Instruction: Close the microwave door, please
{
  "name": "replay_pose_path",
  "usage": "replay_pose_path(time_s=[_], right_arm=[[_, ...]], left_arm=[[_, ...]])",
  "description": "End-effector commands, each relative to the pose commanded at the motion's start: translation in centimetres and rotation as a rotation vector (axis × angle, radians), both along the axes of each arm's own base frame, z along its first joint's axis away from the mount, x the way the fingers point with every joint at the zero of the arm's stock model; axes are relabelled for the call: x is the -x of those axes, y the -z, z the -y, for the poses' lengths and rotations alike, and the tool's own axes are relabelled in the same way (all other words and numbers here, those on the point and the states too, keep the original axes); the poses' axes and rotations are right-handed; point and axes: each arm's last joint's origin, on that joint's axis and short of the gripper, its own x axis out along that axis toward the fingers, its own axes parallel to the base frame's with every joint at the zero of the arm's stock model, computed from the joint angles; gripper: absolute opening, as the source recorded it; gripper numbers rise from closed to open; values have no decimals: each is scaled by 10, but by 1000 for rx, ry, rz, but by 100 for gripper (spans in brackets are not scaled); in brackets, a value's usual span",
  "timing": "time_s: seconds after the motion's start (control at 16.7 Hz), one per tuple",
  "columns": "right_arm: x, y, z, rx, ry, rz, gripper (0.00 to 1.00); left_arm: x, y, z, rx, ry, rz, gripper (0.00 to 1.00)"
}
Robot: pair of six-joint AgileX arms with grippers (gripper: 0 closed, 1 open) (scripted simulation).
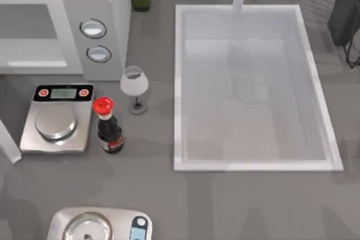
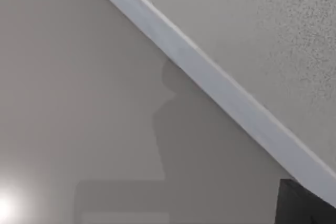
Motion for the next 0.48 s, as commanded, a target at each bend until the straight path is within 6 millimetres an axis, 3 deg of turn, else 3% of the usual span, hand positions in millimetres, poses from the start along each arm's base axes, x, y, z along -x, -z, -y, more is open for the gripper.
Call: replay_pose_path(time_s=[0.3,0.48], right_arm=[[0,0,0,0,0,0,100],[0,0,0,0,0,0,100]], left_arm=[[-1,0,57,-4,31,-2,0],[5,-1,75,-3,15,14,0]])
